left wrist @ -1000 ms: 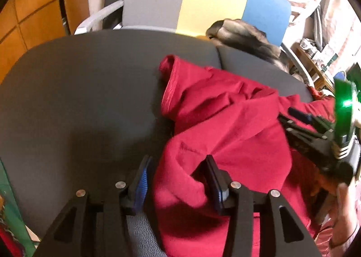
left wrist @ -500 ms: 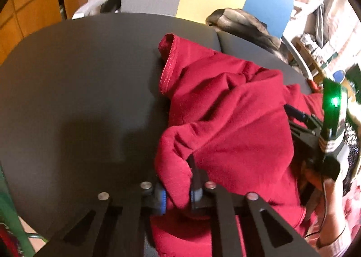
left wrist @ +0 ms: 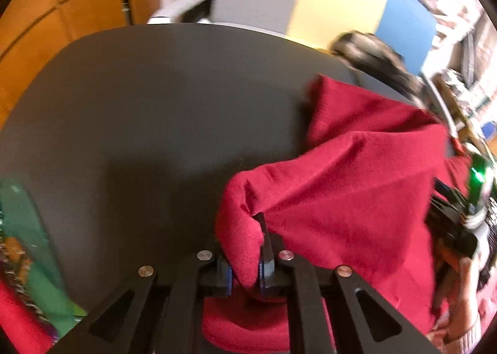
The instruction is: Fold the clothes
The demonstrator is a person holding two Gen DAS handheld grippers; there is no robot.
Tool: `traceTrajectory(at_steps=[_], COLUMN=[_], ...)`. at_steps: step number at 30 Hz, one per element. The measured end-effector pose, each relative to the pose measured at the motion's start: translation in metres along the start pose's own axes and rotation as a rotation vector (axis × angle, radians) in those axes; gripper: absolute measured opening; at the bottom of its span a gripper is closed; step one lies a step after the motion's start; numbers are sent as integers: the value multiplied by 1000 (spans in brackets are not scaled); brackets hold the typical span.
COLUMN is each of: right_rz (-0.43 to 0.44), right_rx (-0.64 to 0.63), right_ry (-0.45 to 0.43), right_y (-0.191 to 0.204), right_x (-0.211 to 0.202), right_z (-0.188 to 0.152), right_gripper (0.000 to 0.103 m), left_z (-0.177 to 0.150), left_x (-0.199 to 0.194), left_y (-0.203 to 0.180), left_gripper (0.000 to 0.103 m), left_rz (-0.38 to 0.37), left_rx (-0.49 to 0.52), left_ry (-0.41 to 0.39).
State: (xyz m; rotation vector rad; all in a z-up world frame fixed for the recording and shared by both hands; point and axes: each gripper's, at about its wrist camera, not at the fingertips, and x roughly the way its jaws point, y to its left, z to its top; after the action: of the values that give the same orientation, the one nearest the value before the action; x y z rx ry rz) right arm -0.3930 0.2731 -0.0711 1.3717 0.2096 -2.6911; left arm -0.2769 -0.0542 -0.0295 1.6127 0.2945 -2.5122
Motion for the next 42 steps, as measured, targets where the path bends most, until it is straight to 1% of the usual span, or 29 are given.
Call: traceTrajectory(at_steps=[3,6,7,10,12,15,19,22,24,26,27,29,30,31,33,34,35,36,37,39,40,41,42], right_rz=[-5,-8,-9,-7,-6,2,39,45,54,55,54,106,143,182,260,299,314,314,298,230,221,221,221], right_rx=[6,9,10,18,24,36,59,50,38,-5,-30,-73,-94,-115,-157,-178,-206,-239,-263,-279,-266,-248,-230], right_ry=[0,1,1,5,9,17,52,61,54,9,-18,-90,-100,-94,-83,-77,-58,-31,-10,40,61,81,101], right_y=[2,3,3,3,2,0,-8,-7,-5,-3,-2,-6,-8,-10,-13,-15,-14,-12,-11,-11,-11,-12,-13], right_x=[1,2,2,3,3,5,10,9,4,-13,-23,-54,-67,-76,-95,-104,-108,-109,-108,-98,-93,-88,-82], right_z=[1,2,2,3,4,5,10,12,13,12,11,8,4,-2,-13,-19,-27,-36,-42,-55,-59,-62,-65], right_gripper=[75,76,76,77,79,81,88,88,88,88,88,87,86,86,86,86,86,86,86,86,82,57,35], left_z=[11,13,11,2,-3,-11,-19,-25,-26,-28,-28,-30,-30,-32,-39,-41,-43,-44,-44,-43,-39,-32,-25], left_x=[8,27,34,37,33,22,-2,-21,-34,-48,-51,-57,-60,-57,-44,-35,-25,-15,-11,-6,-1,3,7], left_y=[34,67,75,83,84,95,89,84,71,60,54,44,39,33,25,23,21,21,21,19,15,8,2], left_gripper=[9,9,10,13,13,16,17,17,19,21,21,22,24,27,27,27,27,27,27,27,27,27,27], left_rz=[91,172,182,162,155,101,68,46,75,90,84,64,54,50,84,104,123,134,152,195,237,267,291], left_rx=[-53,-103,-118,-136,-141,-232,-259,-273,-246,-229,-219,-197,-186,-158,-99,-89,-85,-91,-89,-78,-47,-15,14], left_ry=[8,65,89,88,83,92,37,-8,-57,-109,-124,-145,-156,-149,-99,-72,-43,-23,-31,-62,-59,-56,-54])
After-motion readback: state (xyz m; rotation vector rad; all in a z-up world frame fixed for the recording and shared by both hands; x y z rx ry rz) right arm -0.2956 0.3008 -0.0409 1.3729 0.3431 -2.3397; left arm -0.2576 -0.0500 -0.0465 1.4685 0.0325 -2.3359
